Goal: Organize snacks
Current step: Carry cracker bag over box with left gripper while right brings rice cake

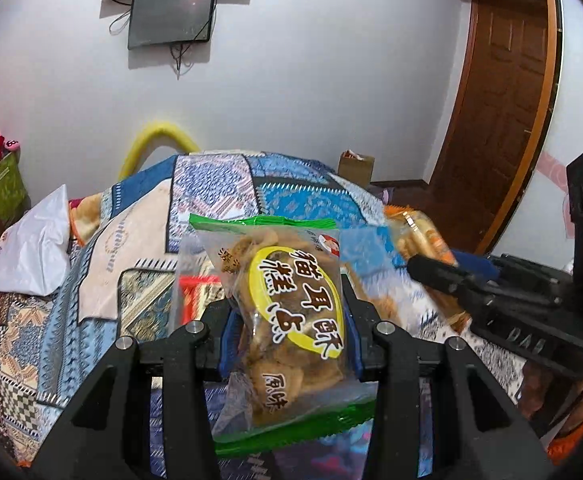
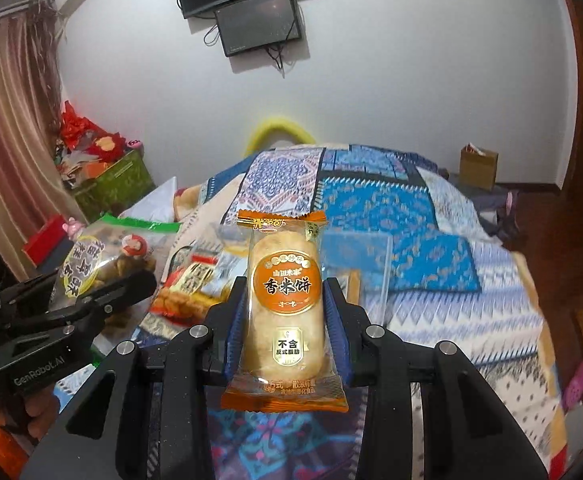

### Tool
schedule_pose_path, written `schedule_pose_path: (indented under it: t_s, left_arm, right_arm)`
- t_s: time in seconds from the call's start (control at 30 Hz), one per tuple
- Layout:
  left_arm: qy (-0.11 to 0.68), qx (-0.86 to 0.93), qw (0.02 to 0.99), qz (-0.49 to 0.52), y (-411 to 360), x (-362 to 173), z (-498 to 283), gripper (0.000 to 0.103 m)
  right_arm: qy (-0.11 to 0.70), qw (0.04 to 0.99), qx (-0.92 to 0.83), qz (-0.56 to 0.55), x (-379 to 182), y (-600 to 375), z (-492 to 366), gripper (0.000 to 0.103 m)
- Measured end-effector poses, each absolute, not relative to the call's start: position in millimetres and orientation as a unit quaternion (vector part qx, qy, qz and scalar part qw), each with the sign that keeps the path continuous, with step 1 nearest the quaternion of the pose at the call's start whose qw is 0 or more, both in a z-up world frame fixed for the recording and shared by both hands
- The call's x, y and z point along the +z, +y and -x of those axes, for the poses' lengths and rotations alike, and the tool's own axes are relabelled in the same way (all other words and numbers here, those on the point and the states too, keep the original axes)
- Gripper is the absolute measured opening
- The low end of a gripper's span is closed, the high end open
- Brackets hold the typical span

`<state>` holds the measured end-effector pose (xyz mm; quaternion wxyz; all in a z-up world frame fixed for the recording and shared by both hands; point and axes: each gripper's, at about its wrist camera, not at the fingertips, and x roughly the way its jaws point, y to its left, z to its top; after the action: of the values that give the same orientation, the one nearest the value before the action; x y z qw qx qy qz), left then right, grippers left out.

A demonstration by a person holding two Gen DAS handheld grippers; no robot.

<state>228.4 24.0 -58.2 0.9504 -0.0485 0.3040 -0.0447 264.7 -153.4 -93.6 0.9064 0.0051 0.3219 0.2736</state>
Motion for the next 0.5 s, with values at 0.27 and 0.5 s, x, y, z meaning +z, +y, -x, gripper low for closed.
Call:
schedule_pose_path:
  t_s: [0.27,0.5]
  left_arm:
    - [0.317,-0.043,0.946,0.054,12,-71,-267,0.042]
    - [0.358,-0.049,0.929,0.074,13,-106,-304,0.042]
  right_arm:
    - [0.334,0.905,0.263,0.011,-107,-150,-291,0.034]
    - [0.362,0.895,0.261,0.015,-135,-147,-317,0.034]
